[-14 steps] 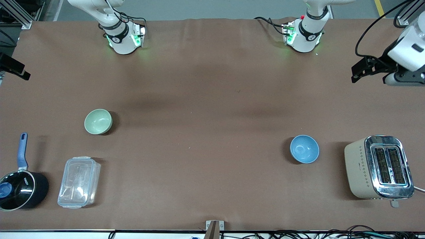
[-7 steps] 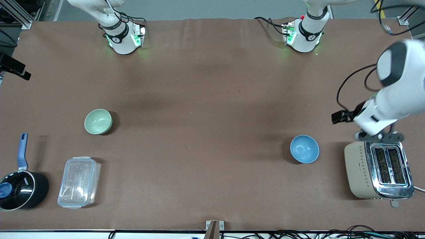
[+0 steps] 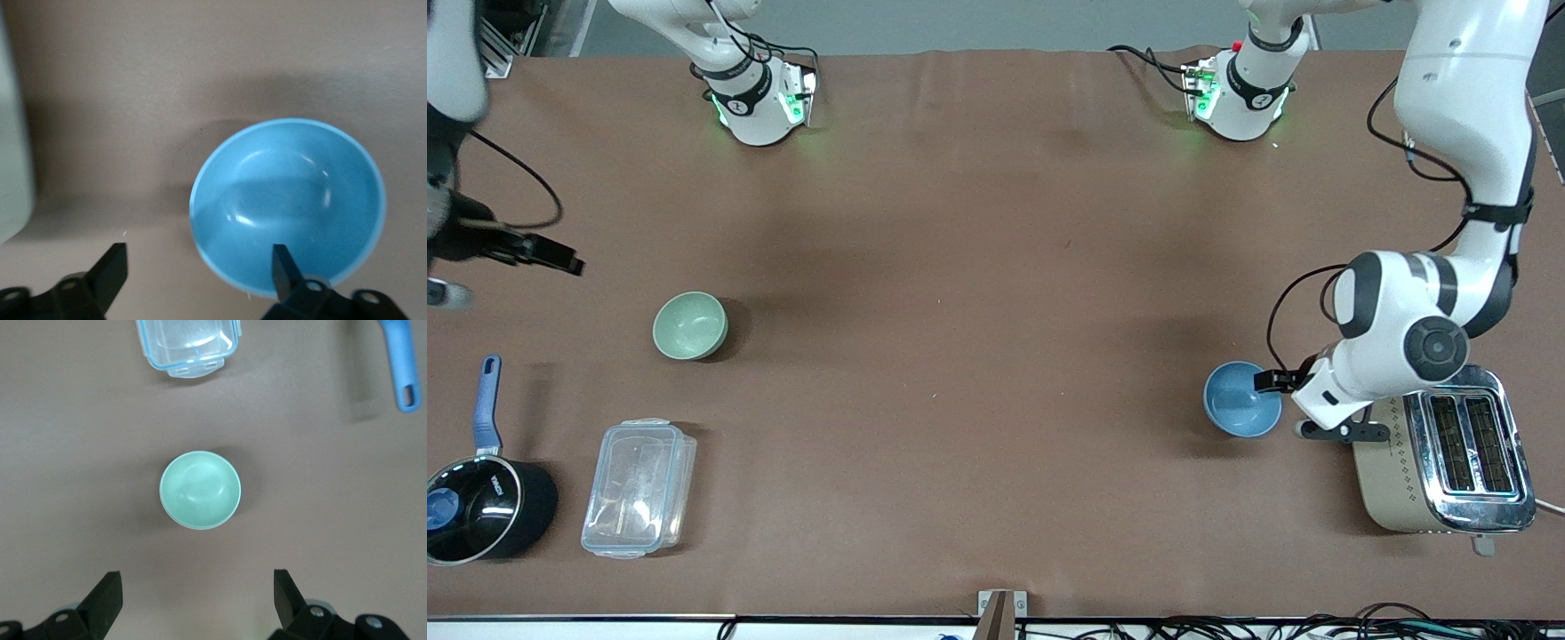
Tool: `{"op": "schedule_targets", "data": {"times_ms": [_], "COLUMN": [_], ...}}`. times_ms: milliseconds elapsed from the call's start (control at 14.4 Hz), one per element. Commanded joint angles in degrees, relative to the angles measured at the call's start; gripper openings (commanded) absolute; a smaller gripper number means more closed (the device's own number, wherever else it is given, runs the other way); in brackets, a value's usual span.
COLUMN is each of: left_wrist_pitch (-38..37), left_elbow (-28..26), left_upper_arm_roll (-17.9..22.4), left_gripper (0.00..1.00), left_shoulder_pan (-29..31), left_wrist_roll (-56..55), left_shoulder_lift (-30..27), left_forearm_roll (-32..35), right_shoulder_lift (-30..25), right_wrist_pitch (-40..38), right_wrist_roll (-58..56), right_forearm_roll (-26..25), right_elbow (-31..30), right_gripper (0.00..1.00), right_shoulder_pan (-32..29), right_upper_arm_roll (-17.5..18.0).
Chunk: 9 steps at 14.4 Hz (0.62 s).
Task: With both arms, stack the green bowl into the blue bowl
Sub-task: 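Reach the left gripper to the blue bowl while the right gripper reaches the green bowl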
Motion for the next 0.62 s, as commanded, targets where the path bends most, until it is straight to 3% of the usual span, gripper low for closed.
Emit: {"op": "schedule_targets", "data": {"times_ms": [0,69,208,277,554], "left_wrist_pitch": [1.26,1.43,1.43,1.43,1.35], "left_elbow": [1.98,2.25,2.34,2.42,3.12], "left_upper_arm_roll": [-0.01,-0.01,-0.10,-0.28,-0.71], "left_gripper": [0.73,0.59,0.05,0.00,0.00], "left_shoulder_pan": [-0.46,-0.38,-0.46,-0.38,-1.34], "left_wrist_roll": [-0.67,-0.67,-0.58,-0.67,-2.42], "left_shoulder_lift": [2.86,3.65,3.66,3.66,3.31], "left_forearm_roll": [1.42,1.41,1.33,0.80,1.06], "right_shoulder_lift": [-2.82,-2.55,0.24,2.52,11.40], "right_wrist_pitch": [16.37,22.27,32.91,36.87,45.16], "right_wrist_roll": [-2.45,-3.15,-6.66,-7.55,-7.47], "right_forearm_roll": [-0.63,-0.63,-0.63,-0.63,-0.45], "right_elbow": [-15.42,-19.21,-24.76,-25.65,-25.92], "right_gripper": [1.00,1.00,1.00,1.00,1.00], "right_shoulder_pan": [-1.63,-2.59,-5.31,-6.45,-6.03], "right_upper_arm_roll": [0.43,0.43,0.52,0.52,0.78]}}
